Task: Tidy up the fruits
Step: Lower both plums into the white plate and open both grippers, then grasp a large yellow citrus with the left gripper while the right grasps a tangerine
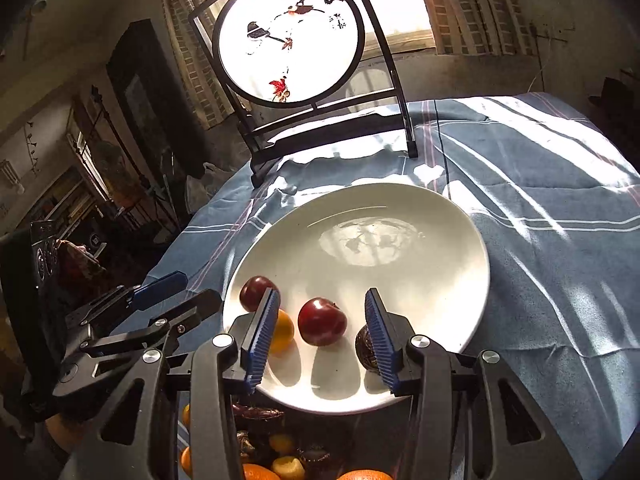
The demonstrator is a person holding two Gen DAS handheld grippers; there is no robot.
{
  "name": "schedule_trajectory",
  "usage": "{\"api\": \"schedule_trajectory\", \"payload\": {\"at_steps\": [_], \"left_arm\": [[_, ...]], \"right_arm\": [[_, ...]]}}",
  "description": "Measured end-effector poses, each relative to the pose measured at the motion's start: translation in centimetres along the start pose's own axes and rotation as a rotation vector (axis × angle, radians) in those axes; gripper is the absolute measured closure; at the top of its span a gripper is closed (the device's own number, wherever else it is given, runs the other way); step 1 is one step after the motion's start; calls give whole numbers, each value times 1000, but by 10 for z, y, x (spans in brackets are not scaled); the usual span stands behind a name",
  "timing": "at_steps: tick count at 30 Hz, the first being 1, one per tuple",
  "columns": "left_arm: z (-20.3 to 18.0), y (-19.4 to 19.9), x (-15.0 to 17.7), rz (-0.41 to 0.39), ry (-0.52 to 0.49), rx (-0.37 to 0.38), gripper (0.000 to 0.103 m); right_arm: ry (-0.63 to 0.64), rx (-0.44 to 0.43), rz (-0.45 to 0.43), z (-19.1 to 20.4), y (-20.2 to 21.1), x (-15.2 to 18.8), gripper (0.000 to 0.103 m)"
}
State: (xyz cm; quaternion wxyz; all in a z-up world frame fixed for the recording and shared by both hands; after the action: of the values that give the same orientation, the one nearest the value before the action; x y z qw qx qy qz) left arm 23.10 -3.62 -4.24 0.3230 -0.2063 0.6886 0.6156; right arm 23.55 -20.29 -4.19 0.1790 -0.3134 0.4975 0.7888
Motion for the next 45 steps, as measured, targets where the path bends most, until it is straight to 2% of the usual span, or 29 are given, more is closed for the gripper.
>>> {"api": "schedule_trajectory", "payload": {"at_steps": [3, 7, 13, 15, 16, 17, 27, 30, 35, 38, 40, 45], "left_arm": [[1, 22, 18, -2, -25, -2, 43], [1, 47, 56, 13, -72, 1, 42], [3, 57, 111, 69, -130, -21, 42], [4, 54, 120, 82, -144, -32, 47], [3, 52, 124, 96, -143, -19, 54], [1, 48, 126, 110, -141, -4, 59], [-16, 7, 123, 167, -186, -13, 61], [-15, 2, 121, 192, -163, 21, 65], [-12, 16, 127, 141, -158, -4, 66], [-7, 31, 131, 125, -124, 22, 66], [-4, 41, 132, 112, -113, 26, 66], [-4, 57, 136, 99, -101, 42, 66]], "right_arm": [[21, 3, -14, 1, 26, 20, 57], [8, -4, -13, -4, 56, 58, 57], [-51, -22, 9, -14, 74, 112, 57], [-67, -39, 19, -12, 74, 124, 57], [-69, -44, 25, -10, 73, 130, 57], [-68, -46, 31, -8, 73, 134, 57], [-61, -35, 55, -7, 70, 143, 57], [-40, -13, 71, -8, 64, 146, 57], [8, 32, 97, -4, 54, 153, 57], [49, 70, 102, -2, 50, 152, 57], [79, 99, 116, -1, 45, 153, 53], [103, 140, 142, -2, 30, 154, 53]]}}
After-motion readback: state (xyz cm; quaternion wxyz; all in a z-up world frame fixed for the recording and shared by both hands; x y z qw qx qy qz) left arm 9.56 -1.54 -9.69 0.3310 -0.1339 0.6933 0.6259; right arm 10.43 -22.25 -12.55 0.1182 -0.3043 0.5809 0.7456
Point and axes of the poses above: each gripper's, at about its wrist camera, not at the fingertips, and y roughly against the way its jaws point, z to its left, x to its underside, the point moved 8 cm from there along -y, roughly the way its jaws point, and after that the axes turned 6 degrees about z, right-handed, at the moved point
